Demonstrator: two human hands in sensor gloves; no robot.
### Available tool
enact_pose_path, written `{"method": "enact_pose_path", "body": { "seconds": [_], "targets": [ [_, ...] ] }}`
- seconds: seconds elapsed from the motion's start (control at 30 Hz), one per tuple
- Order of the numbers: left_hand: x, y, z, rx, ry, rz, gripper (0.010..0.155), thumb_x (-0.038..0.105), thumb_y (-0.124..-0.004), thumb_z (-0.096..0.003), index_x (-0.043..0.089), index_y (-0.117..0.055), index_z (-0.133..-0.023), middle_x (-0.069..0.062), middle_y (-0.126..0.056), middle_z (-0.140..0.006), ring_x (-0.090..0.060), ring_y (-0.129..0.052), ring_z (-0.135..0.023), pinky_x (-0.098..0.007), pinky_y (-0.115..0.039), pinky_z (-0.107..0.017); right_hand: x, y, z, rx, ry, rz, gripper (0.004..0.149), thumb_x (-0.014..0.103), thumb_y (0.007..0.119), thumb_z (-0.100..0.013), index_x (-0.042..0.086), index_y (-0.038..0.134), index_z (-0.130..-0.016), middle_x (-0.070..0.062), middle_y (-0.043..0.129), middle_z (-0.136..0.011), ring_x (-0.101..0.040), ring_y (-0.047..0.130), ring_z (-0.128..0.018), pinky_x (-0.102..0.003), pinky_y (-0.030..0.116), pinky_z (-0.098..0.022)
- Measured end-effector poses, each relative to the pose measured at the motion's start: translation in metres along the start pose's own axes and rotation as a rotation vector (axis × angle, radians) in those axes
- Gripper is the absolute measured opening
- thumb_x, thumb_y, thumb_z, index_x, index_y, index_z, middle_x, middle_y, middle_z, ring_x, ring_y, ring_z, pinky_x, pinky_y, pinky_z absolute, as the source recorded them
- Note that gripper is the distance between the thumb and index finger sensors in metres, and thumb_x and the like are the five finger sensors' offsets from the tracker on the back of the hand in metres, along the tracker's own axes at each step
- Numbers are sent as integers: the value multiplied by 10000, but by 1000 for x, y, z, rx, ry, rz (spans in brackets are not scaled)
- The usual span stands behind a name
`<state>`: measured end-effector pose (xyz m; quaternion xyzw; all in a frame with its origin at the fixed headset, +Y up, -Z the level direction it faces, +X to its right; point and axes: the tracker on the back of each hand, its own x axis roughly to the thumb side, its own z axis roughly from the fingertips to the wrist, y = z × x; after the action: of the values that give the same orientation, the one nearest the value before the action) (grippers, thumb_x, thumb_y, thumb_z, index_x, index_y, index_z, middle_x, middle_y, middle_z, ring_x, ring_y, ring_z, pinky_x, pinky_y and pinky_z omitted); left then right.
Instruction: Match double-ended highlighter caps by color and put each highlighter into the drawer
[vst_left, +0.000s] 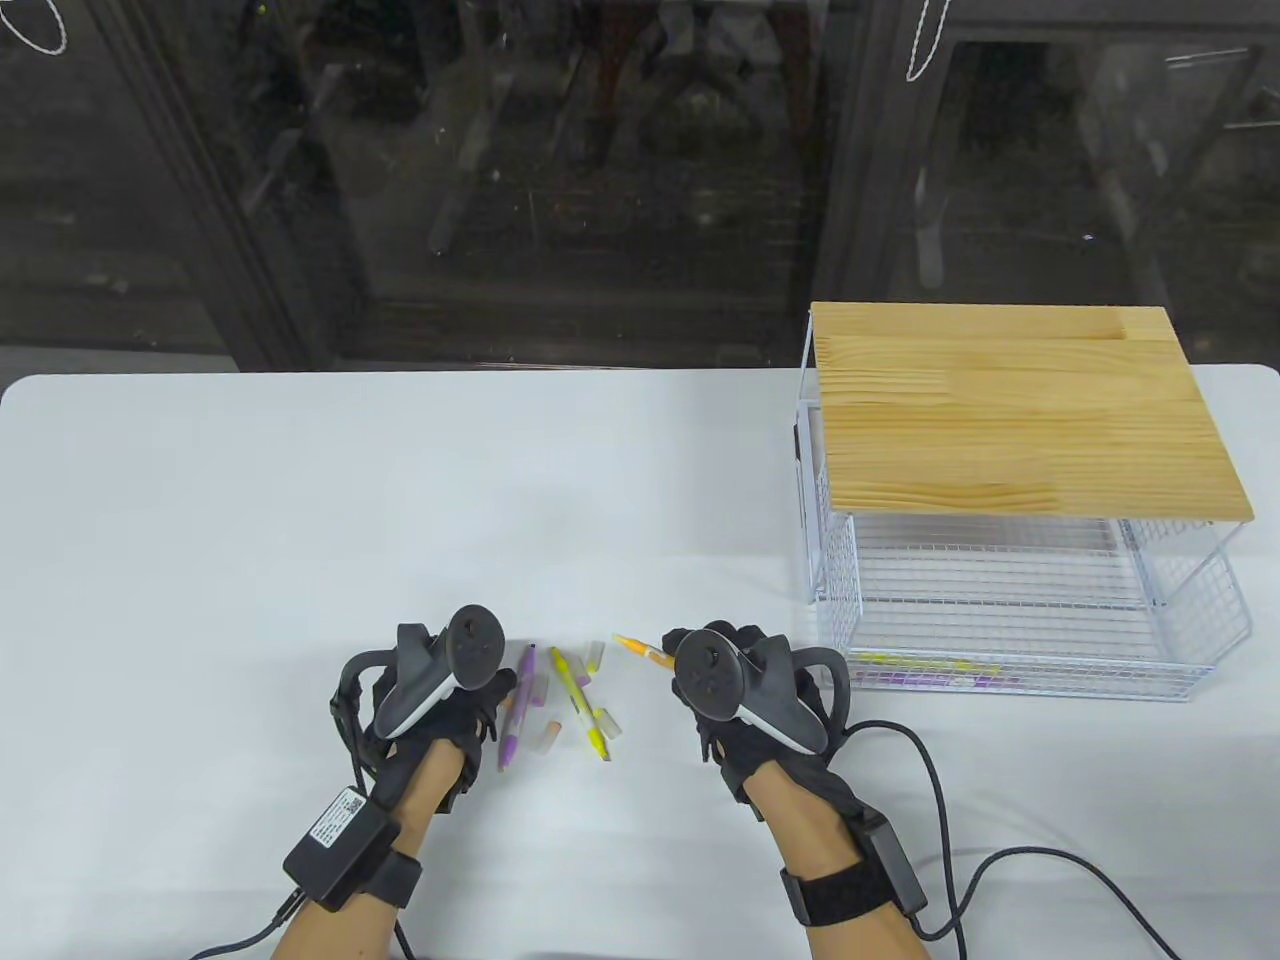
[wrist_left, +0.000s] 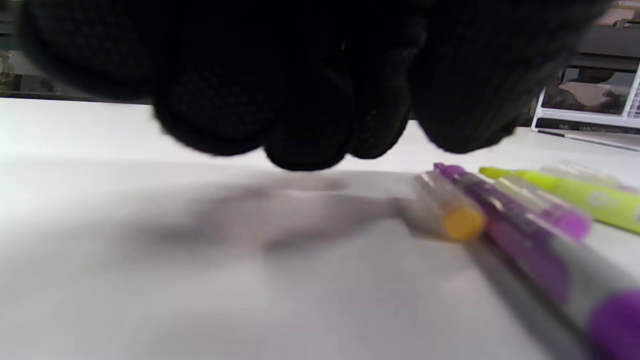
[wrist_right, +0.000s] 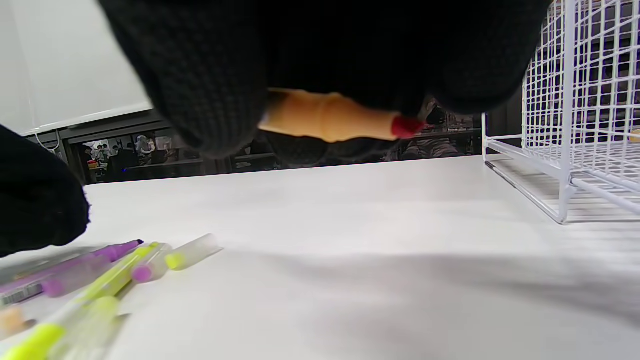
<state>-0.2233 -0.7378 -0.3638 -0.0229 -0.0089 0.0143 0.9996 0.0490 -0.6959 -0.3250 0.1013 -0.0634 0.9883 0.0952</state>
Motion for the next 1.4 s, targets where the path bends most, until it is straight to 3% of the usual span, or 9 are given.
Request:
{"method": "enact_pose_path", "body": {
  "seconds": [0.2, 0.9, 1.4],
  "targets": [
    [4, -3, -1, -7, 4, -21, 517, 543, -895, -355, 269, -973, -787, -4, -1053, -649, -276, -1016, -413, -510, -869, -326, 1, 0, 0, 5, -1, 6, 486, 359, 942, -370, 307, 885, -850, 5, 968, -777, -262, 980, -592, -457, 820, -474],
    [-9, -5, -1, -96, 42, -1, 458, 420, -943, -351, 296, -965, -791, 21, -1042, -703, -280, -1019, -465, -515, -866, -356, -2, 1, -1, 5, 2, 6, 481, 363, 927, -382, 282, 883, -854, -7, 970, -774, -269, 980, -588, -464, 816, -474],
    [-9, -8, 0, -140, 18, -39, 465, 348, -924, -377, 281, -899, -836, 14, -948, -834, -318, -955, -670, -527, -837, -417, -2, 2, -1, 11, 1, 7, 480, 367, 917, -390, 272, 881, -859, -13, 969, -777, -272, 978, -591, -464, 816, -474]
  ]
}}
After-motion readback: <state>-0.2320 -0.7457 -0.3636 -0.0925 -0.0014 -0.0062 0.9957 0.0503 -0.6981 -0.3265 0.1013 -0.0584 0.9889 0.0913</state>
